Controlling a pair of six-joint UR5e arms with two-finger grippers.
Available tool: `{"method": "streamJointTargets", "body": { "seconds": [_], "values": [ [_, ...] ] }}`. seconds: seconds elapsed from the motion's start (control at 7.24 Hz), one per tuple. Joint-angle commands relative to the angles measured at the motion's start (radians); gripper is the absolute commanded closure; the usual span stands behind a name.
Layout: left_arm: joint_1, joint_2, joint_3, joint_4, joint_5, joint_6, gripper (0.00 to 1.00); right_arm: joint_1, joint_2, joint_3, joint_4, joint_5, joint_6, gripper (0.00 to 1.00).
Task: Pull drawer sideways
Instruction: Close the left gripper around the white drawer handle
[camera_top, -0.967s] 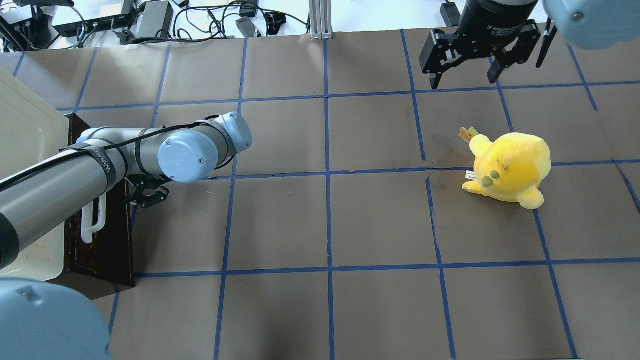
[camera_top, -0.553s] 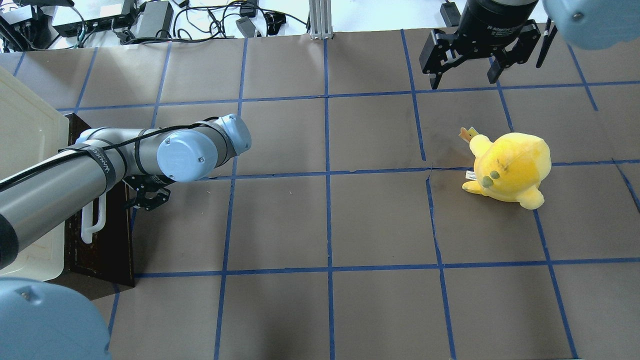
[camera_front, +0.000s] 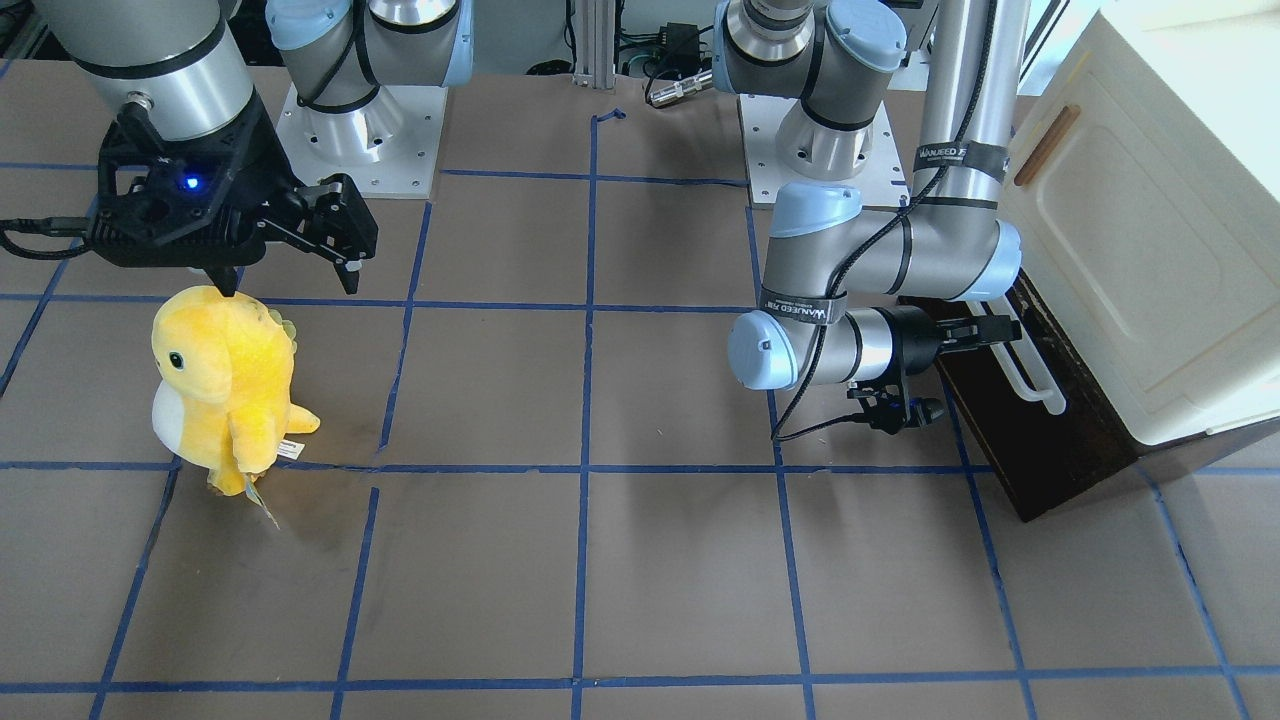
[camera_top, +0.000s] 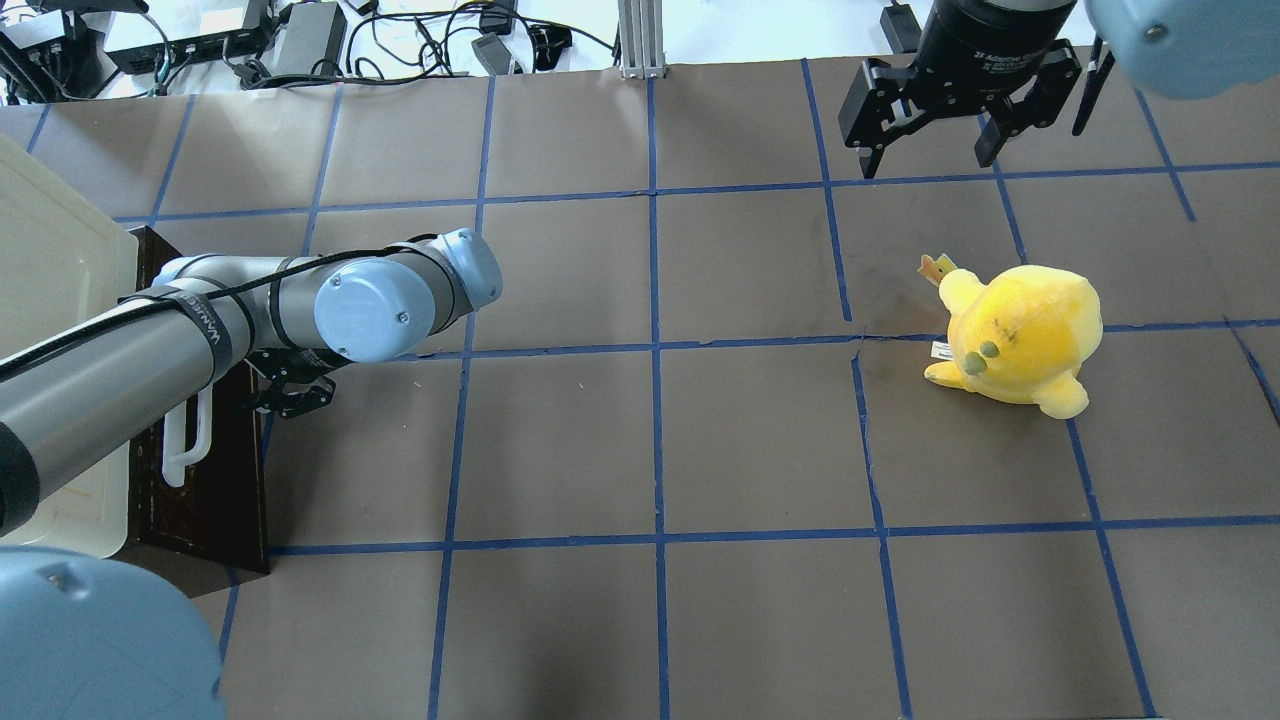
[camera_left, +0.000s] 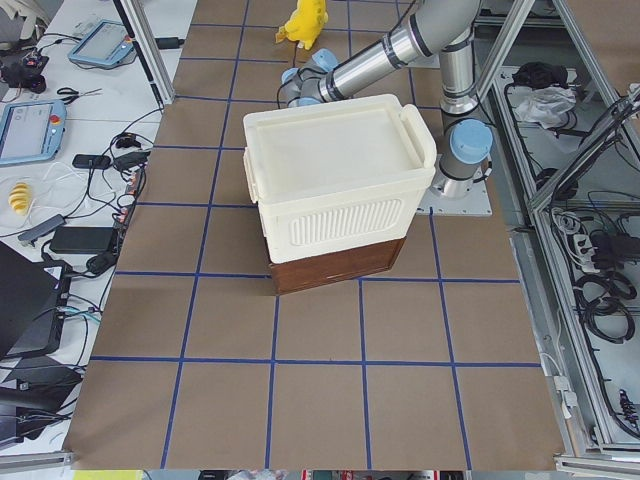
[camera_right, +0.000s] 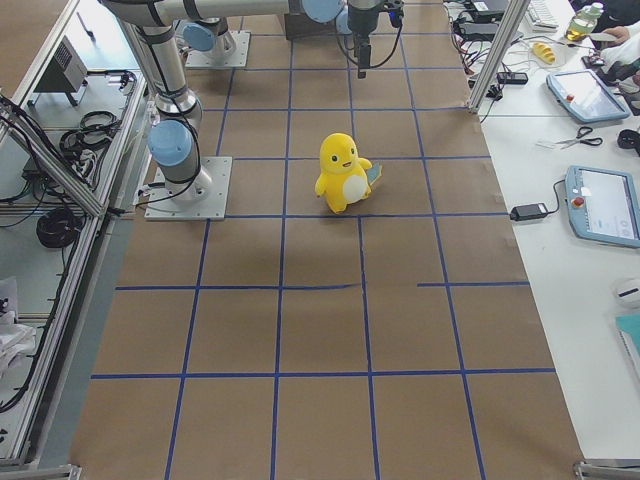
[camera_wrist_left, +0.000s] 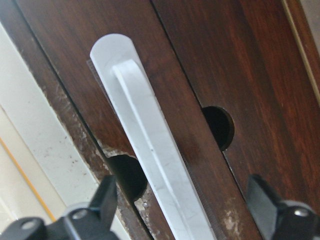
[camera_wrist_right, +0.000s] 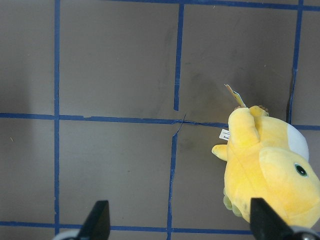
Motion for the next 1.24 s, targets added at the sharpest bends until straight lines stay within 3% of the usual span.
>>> {"method": "streamJointTargets", "body": {
  "seconds": [0.0,0.14,0.28,1.11],
  "values": [
    [0.001,-0.001,-0.004,-0.002,0.0,-0.001,0.71,0.0,0.0,0.0,0.0,0.0,0.0,0.0],
    [0.001,-0.003,-0.004,-0.008,0.0,-0.001,0.85,0.0,0.0,0.0,0.0,0.0,0.0,0.0],
    [0.001,-0.001,-0.001,-0.008,0.0,-0.001,0.89,0.002,0.0,0.0,0.0,0.0,0.0,0.0],
    [-0.009,0.004,0.012,-0.029,0.008,0.002,0.93,0.0,0.0,0.0,0.0,0.0,0.0,0.0]
  ]
}}
